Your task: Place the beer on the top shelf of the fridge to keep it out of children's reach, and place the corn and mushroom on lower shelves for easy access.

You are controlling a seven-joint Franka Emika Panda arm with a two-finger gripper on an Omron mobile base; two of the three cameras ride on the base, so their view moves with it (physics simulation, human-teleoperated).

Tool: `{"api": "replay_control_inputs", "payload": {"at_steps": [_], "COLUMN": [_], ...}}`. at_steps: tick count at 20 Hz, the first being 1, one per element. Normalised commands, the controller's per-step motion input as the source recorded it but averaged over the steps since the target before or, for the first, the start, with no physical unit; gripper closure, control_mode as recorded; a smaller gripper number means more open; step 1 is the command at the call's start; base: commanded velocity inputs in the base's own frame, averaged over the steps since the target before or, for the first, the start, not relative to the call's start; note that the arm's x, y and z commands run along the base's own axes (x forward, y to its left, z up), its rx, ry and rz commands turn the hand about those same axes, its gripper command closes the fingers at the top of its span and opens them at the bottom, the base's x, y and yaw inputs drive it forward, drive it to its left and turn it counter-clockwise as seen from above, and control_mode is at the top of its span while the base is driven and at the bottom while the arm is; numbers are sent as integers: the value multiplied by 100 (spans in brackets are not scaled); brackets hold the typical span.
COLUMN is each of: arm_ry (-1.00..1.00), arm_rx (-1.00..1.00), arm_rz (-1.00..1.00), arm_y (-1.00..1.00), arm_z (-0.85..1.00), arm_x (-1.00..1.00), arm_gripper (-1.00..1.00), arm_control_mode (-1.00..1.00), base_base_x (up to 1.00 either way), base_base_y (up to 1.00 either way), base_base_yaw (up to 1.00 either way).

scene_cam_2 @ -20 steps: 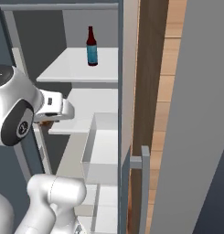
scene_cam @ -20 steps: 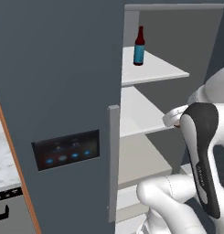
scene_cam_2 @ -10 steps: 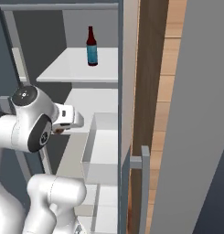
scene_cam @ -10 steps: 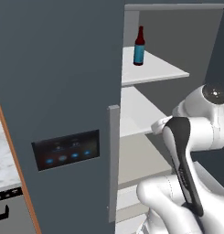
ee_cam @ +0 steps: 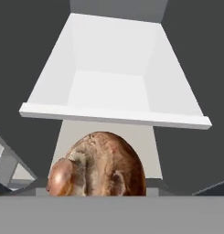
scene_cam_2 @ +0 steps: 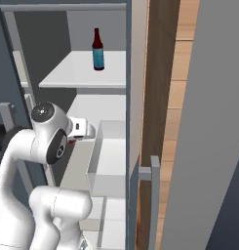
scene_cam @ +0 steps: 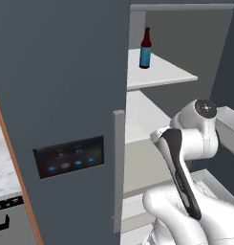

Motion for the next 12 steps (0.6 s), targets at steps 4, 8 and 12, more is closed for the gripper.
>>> {"api": "replay_control_inputs", "payload": {"at_steps": [4, 8, 12], "arm_ry": [4, 5, 5], "arm_rx": [0, 0, 0], "arm_rz": [0, 0, 0], "arm_y": [0, 0, -2], "arm_z": [-16, -12, -10], "arm_x": [53, 57, 58], "arm_gripper": [100, 100, 100], "arm_control_mode": [-100, -100, -100], "base_base_x": [0, 0, 0], "base_base_y": [0, 0, 0], "base_base_yaw": [0, 0, 0]}}
